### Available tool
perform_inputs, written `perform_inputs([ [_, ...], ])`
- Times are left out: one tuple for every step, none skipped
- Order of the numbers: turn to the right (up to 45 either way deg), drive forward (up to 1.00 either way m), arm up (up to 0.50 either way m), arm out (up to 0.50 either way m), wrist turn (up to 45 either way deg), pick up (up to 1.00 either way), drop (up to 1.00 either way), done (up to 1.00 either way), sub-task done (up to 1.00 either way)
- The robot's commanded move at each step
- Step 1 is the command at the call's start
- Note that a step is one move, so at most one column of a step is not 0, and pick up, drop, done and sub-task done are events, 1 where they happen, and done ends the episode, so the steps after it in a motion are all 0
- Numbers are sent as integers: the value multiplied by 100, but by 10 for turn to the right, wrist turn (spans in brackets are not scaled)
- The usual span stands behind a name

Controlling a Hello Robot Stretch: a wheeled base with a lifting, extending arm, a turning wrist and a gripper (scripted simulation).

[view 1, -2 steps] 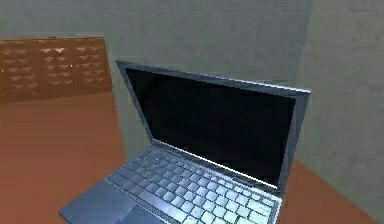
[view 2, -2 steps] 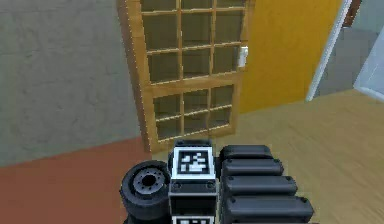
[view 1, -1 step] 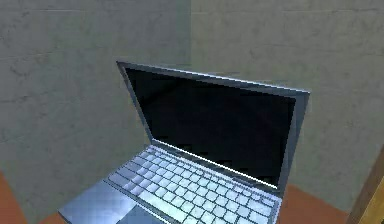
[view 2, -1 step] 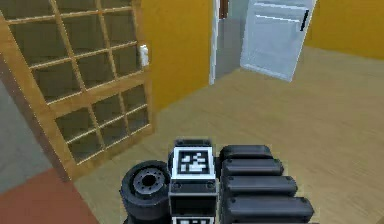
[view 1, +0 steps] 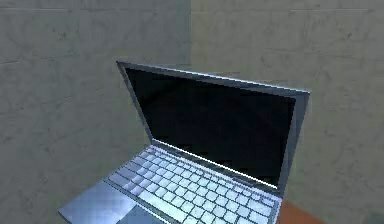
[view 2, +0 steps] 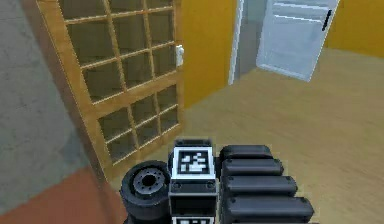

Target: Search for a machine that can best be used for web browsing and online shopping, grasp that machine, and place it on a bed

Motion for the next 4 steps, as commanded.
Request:
perform_inputs([
  [-450,0,0,0,0,0,0,0,0],
  [-450,0,0,0,0,0,0,0,0],
  [-450,0,0,0,0,0,0,0,0],
  [0,100,0,0,0,0,0,0,0],
])
